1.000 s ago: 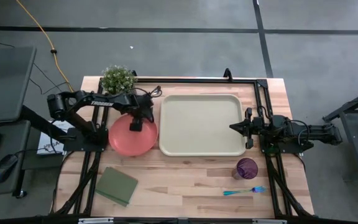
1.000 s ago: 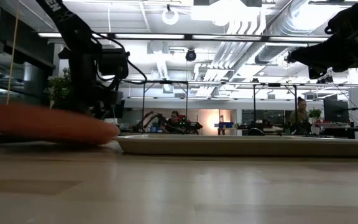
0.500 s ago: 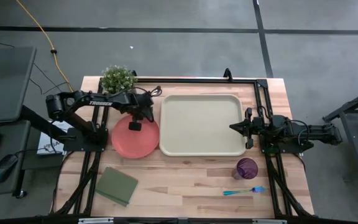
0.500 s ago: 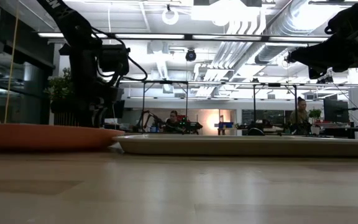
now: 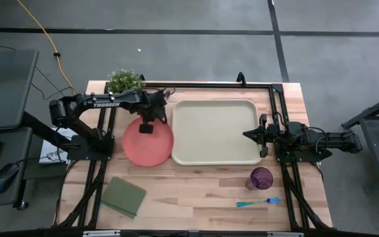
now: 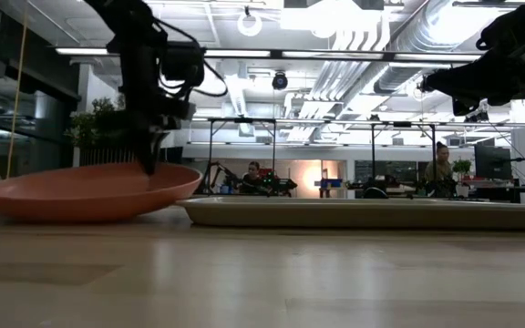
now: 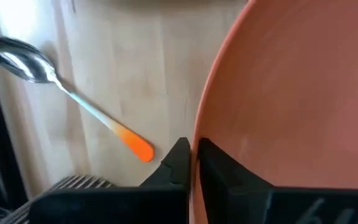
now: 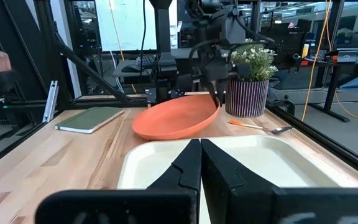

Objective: Pick and place plate/cup/fork/spoon on tray
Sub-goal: Put the orange plate on the white serving tray

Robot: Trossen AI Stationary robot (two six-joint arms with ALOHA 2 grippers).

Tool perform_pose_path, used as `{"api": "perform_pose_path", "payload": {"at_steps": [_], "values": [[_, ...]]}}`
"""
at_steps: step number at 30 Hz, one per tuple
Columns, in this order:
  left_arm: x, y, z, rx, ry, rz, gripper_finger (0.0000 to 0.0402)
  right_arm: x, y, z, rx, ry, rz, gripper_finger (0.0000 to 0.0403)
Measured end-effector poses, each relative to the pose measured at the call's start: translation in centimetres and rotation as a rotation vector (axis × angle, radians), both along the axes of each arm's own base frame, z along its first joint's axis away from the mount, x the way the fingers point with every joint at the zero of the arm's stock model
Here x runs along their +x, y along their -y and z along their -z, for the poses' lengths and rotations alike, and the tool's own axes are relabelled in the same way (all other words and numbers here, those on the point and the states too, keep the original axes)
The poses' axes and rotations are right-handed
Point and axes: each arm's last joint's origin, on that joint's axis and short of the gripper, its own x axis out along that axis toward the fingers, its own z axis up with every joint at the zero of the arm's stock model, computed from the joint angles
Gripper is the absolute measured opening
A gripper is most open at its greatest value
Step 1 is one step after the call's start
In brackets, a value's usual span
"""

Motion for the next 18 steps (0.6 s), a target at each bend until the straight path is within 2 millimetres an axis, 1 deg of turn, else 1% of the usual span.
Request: {"api": "perform_pose_path", "payload": {"at_steps": [4, 9, 14, 18], "values": [[0.6, 0.4, -1.4, 0.016, 0.031, 0.016, 0.0001, 0.0, 0.0, 0.0, 0.0, 0.0, 0.0, 0.0], [0.7, 1.3, -3.0, 0.041, 0.079, 0.042, 0.0001, 0.0, 0.0, 0.0, 0.0, 0.0, 0.0, 0.0], [0.2, 2.2, -4.7, 0.041, 0.162, 0.05, 0.0001, 0.0, 0.0, 0.0, 0.0, 0.0, 0.0, 0.0], [-0.2, 3.1, -6.2, 0.024, 0.264, 0.019, 0.0001, 0.0, 0.0, 0.0, 0.0, 0.0, 0.0, 0.0]]}}
